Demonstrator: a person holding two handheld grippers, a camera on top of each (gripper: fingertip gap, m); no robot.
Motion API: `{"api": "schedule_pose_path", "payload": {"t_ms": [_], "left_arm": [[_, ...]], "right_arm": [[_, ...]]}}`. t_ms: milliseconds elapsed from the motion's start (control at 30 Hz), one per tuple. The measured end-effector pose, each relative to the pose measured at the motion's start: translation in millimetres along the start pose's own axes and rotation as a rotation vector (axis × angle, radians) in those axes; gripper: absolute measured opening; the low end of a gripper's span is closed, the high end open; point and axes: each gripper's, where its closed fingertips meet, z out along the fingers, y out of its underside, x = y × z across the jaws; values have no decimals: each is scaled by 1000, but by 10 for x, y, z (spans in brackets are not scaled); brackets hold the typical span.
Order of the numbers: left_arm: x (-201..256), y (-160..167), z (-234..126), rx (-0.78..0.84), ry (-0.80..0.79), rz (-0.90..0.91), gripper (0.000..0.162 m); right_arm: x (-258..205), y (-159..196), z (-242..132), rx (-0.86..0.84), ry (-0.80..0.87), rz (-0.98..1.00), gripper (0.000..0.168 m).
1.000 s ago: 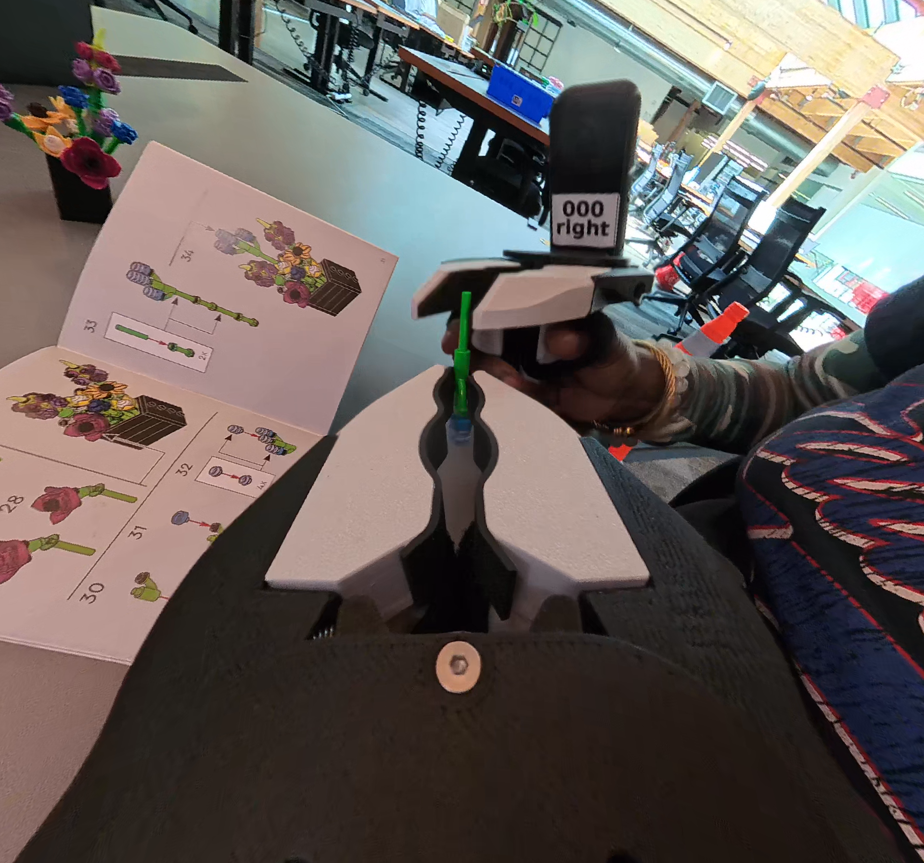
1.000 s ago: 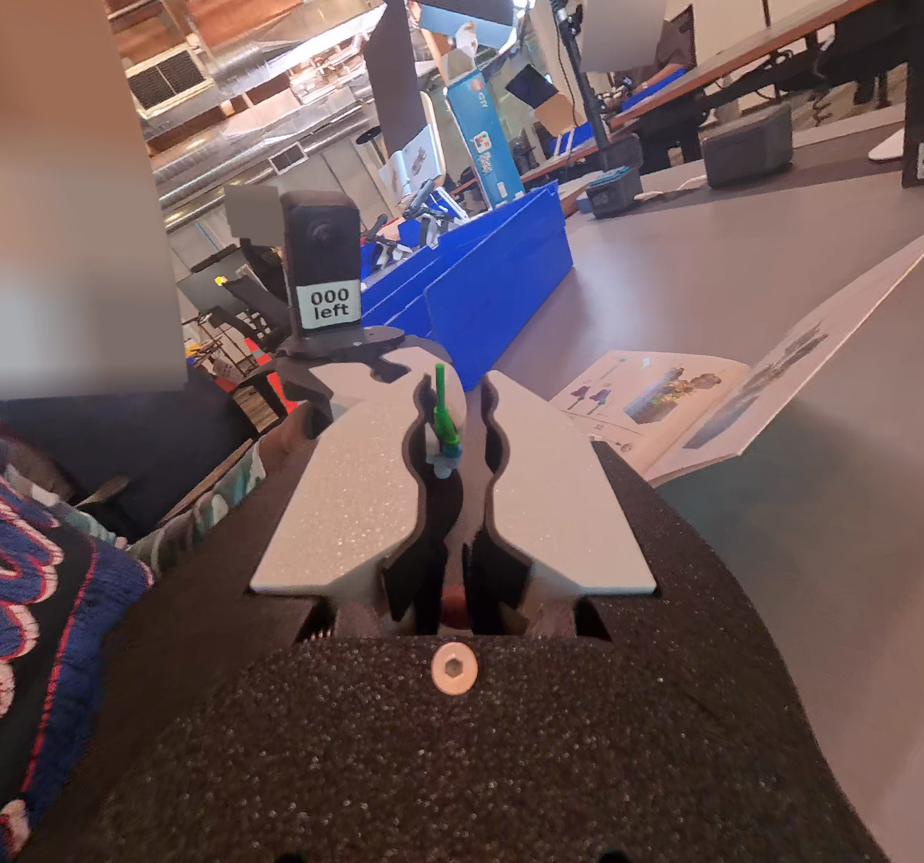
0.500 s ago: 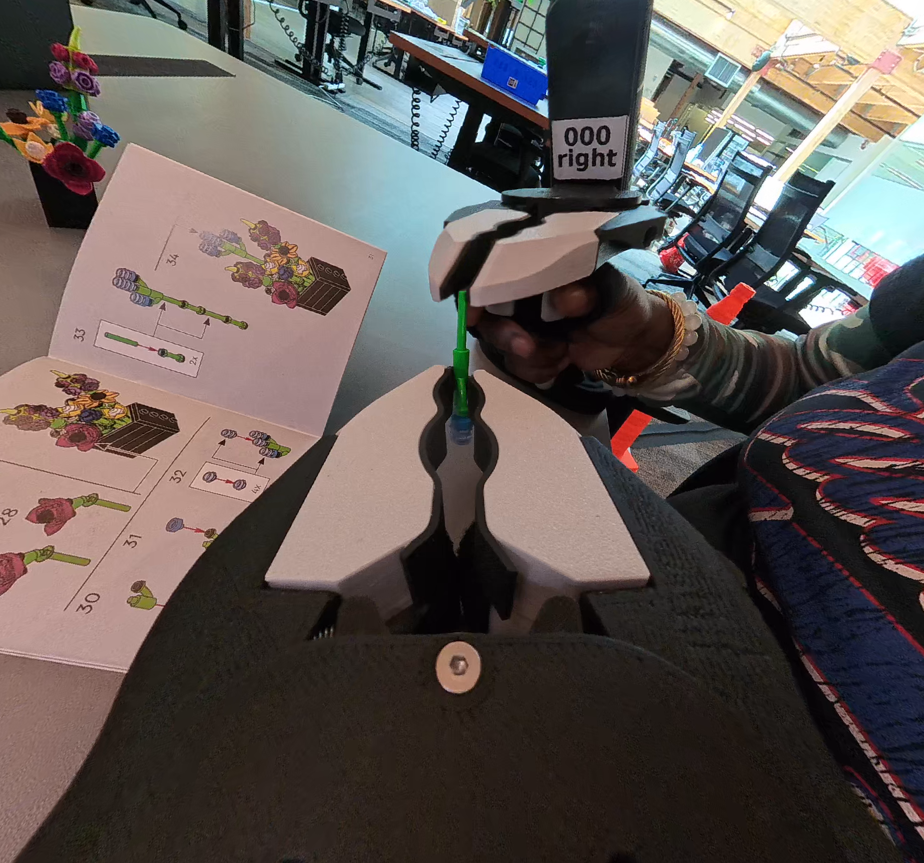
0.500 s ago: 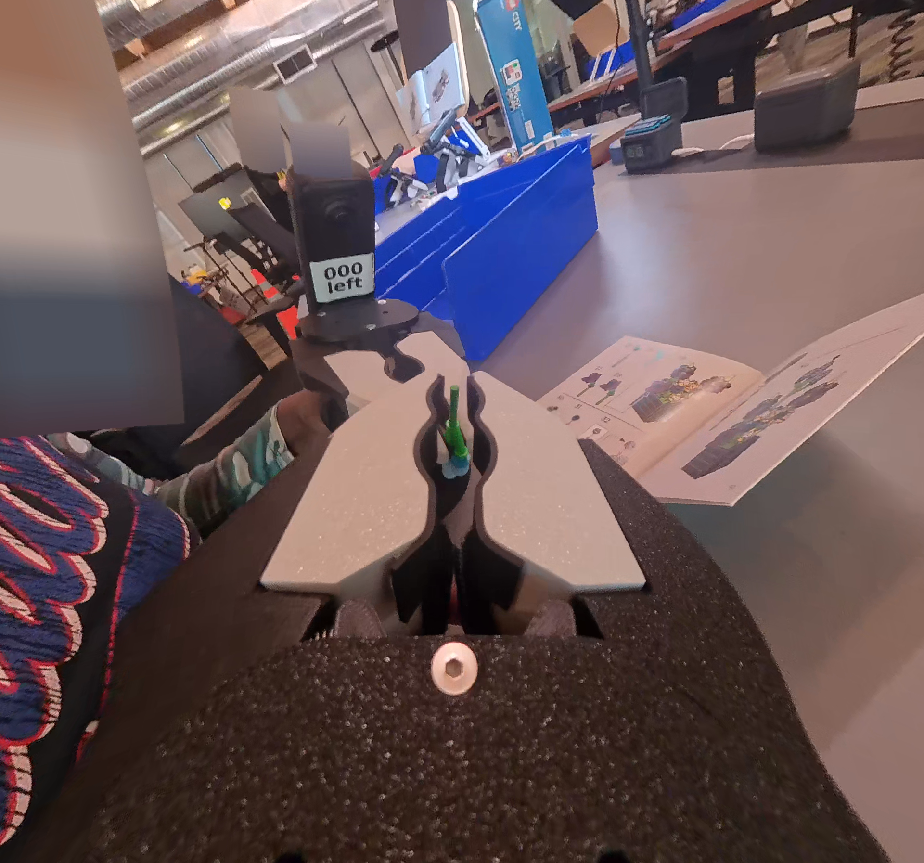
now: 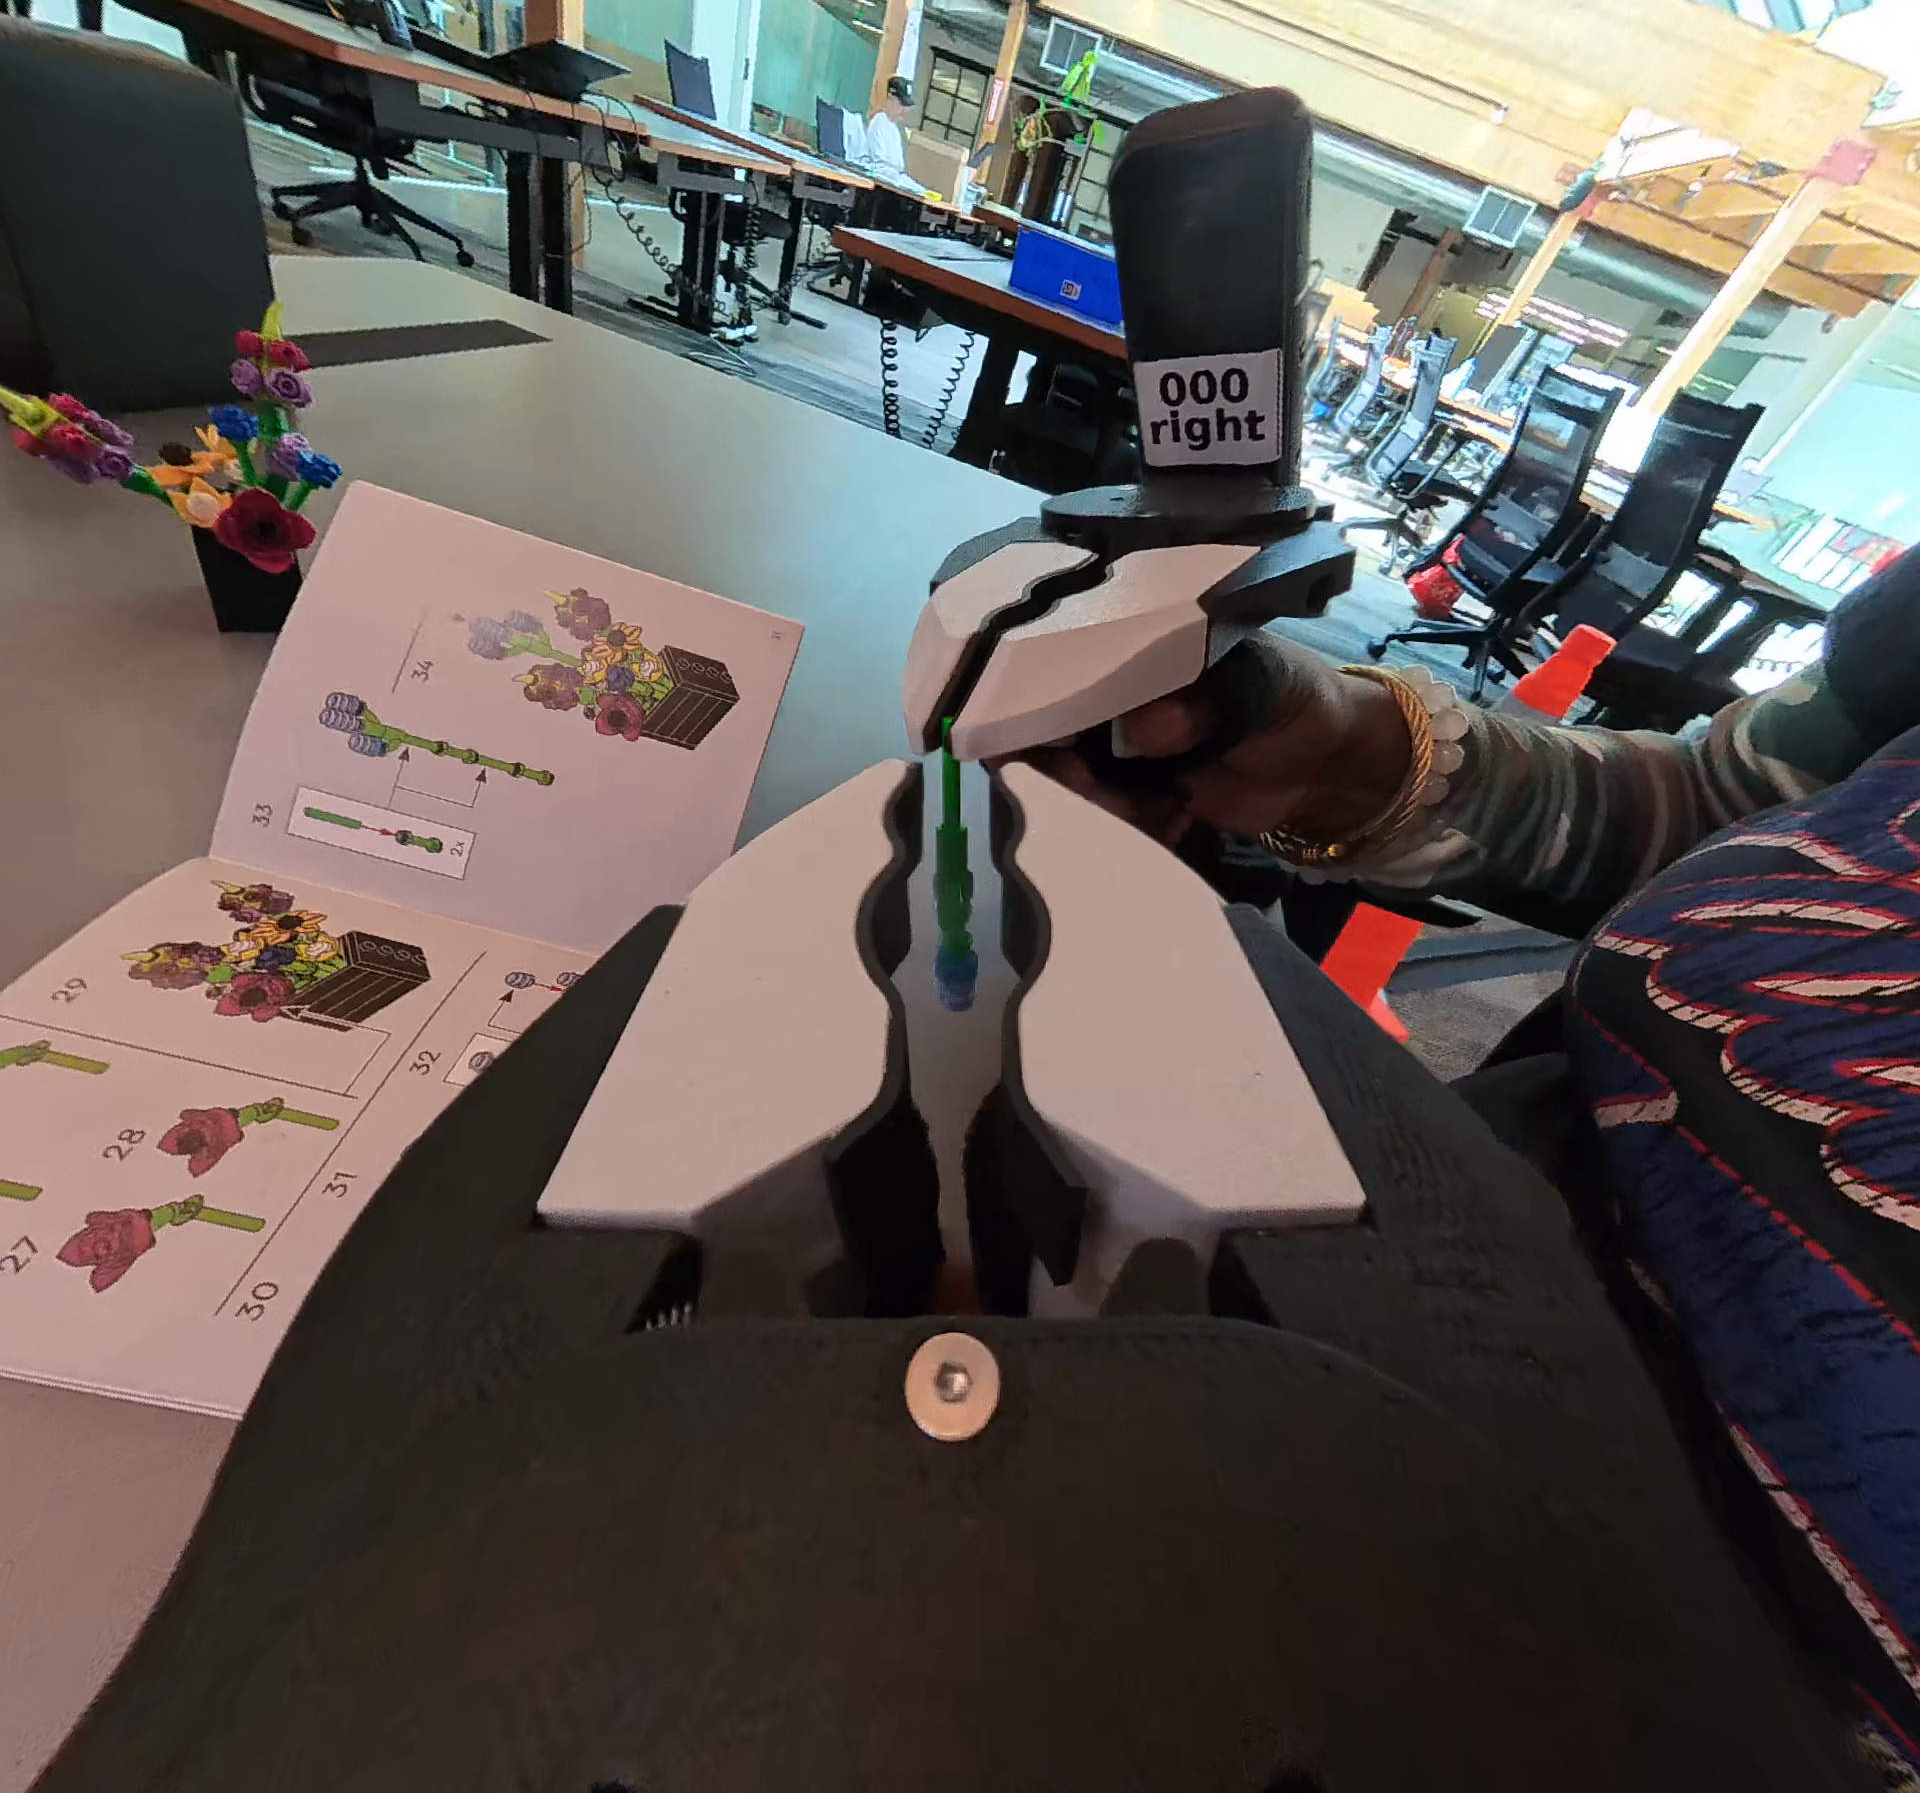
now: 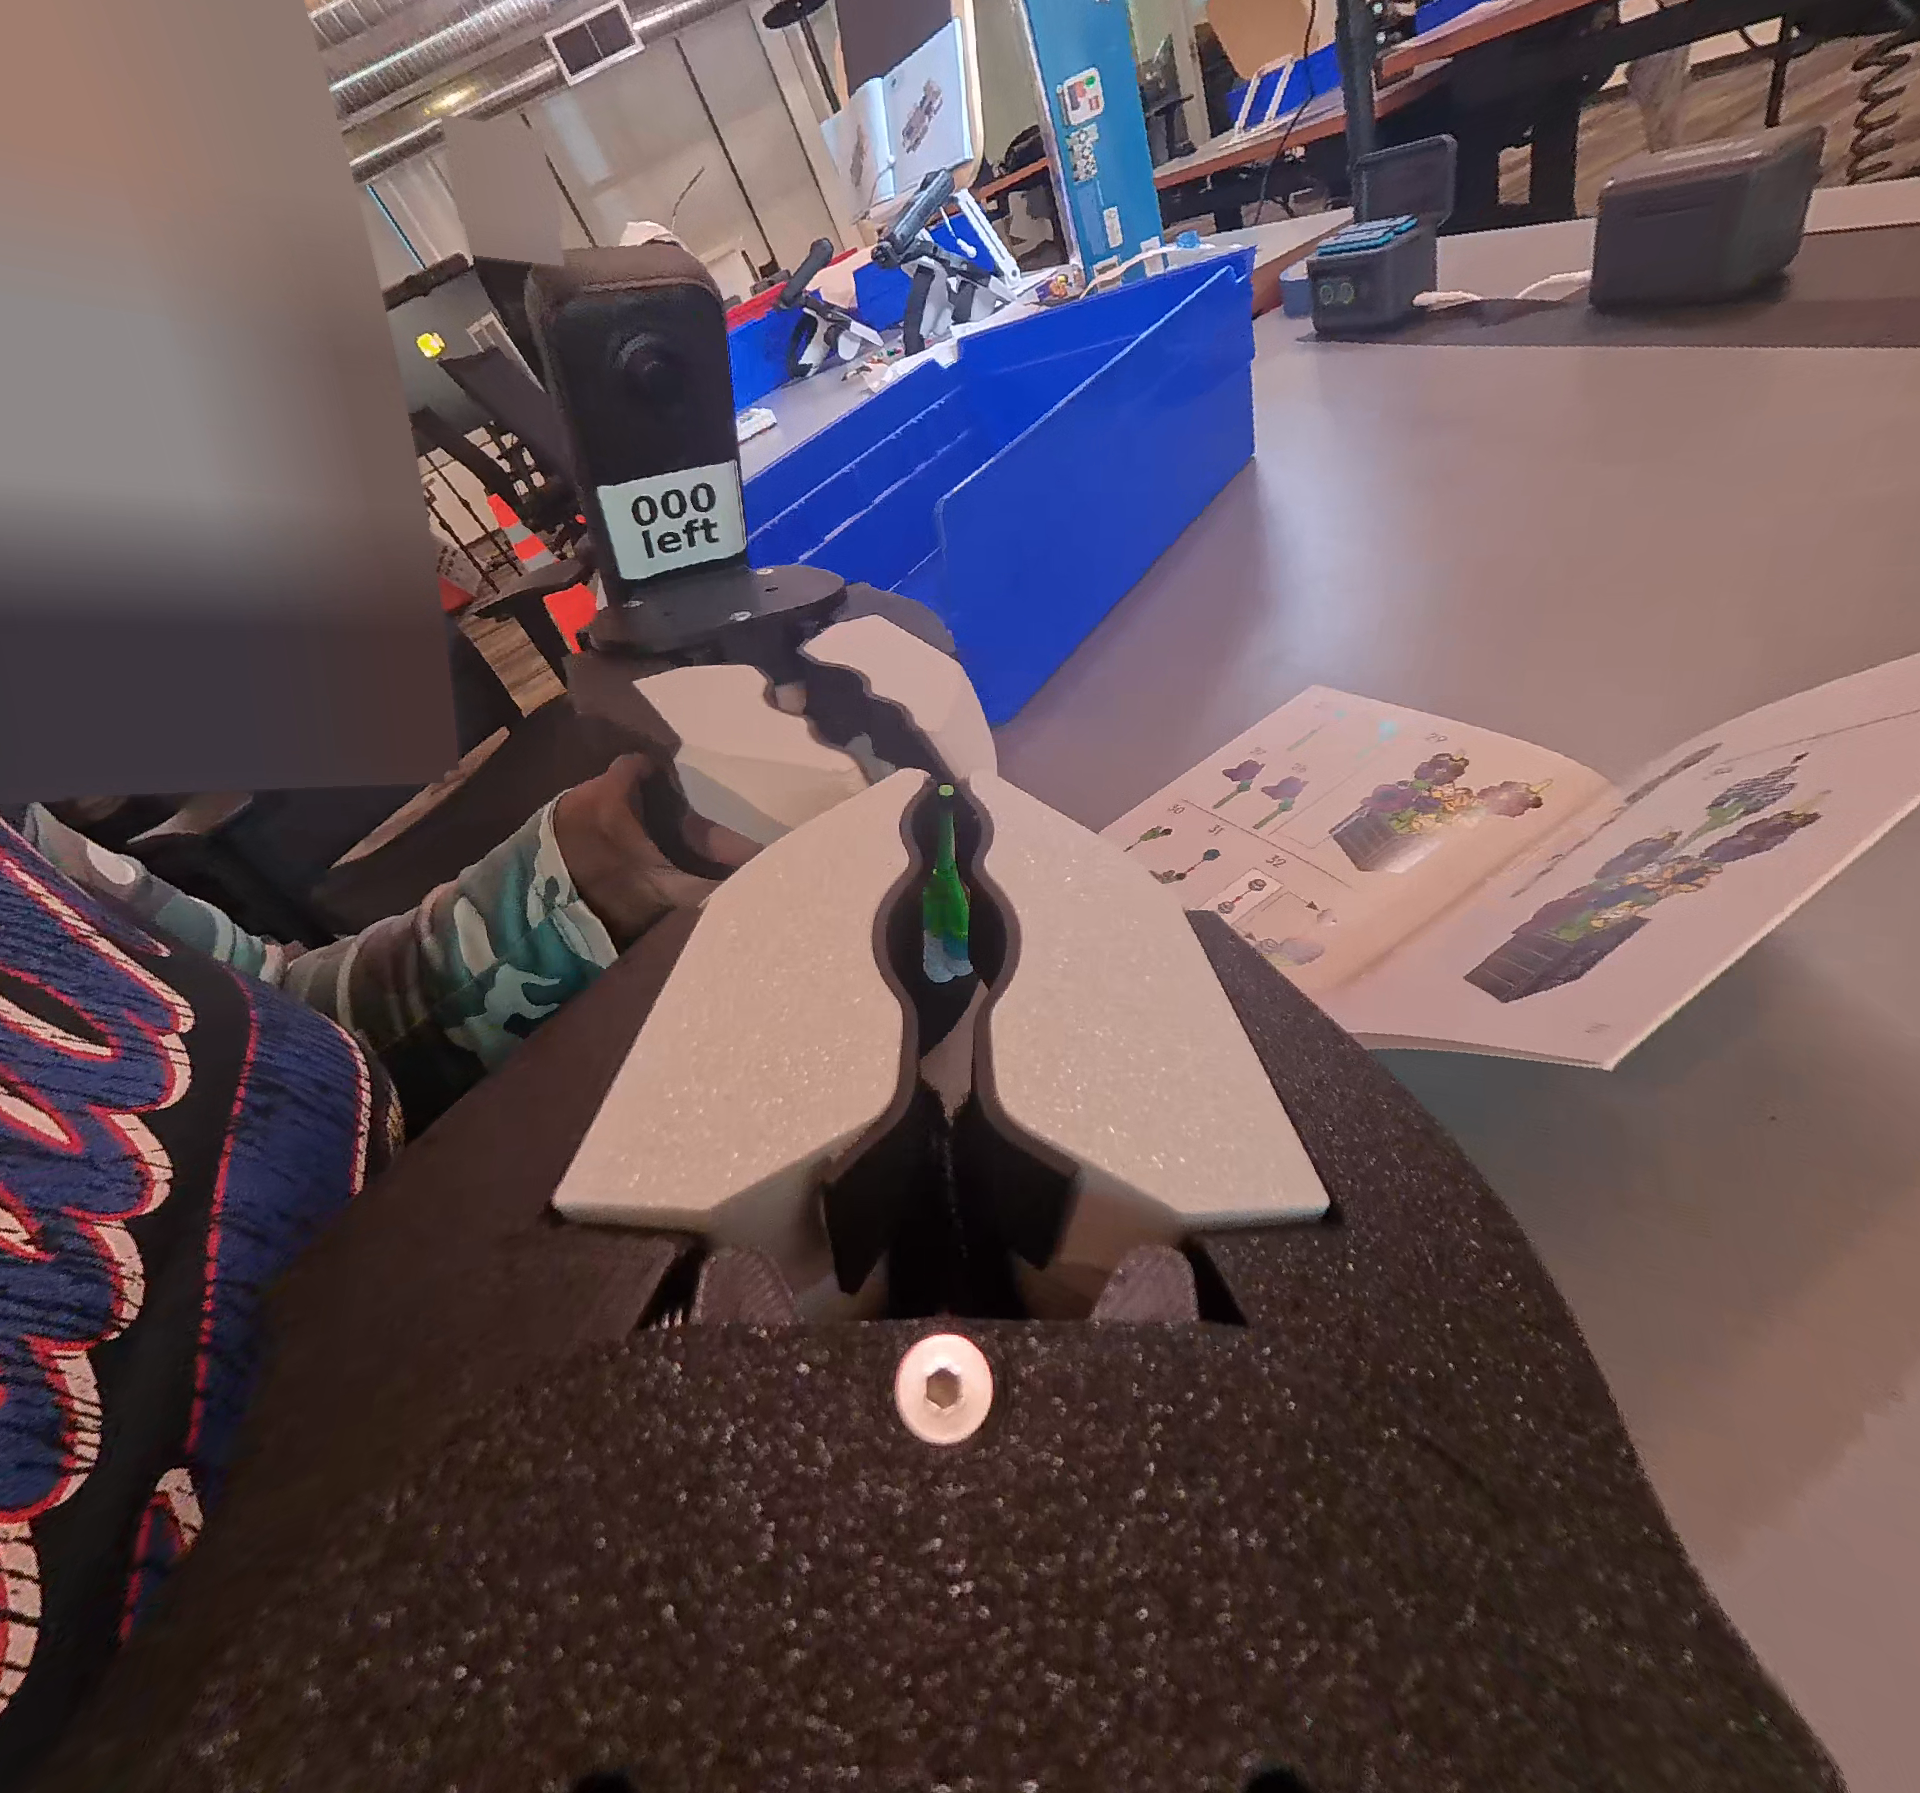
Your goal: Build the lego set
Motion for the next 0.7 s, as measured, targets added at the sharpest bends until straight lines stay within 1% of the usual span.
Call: {"api": "schedule_pose_path", "payload": {"t_ms": [33,67,167,200,267,300,333,400,533,633,700], "left_arm": [[2,-3,-1,3,-5,8,6],[4,-7,-5,7,-6,11,3],[13,-12,-13,13,10,3,3],[15,-12,-13,13,12,1,4],[7,-5,-8,7,9,-1,14],[14,0,-4,3,13,0,15],[24,1,-3,0,18,5,14],[47,7,-3,-2,25,23,3],[65,9,-3,-4,21,49,2],[61,-2,-14,7,18,48,2],[68,10,-6,-3,20,53,2]], "right_arm": [[-14,4,7,2,-6,5,3],[-22,2,10,8,-8,9,3],[-35,-3,11,12,-10,10,3],[-39,-5,12,13,-11,8,3],[-59,-9,11,18,-19,8,3],[-63,-3,13,16,-18,4,3],[-66,6,15,13,-17,-1,3],[-80,-5,11,25,-24,-2,3],[-97,-6,-10,19,-34,-17,4],[-85,-104,-86,62,-33,-27,7],[-75,-77,-96,23,-31,-40,10]]}}
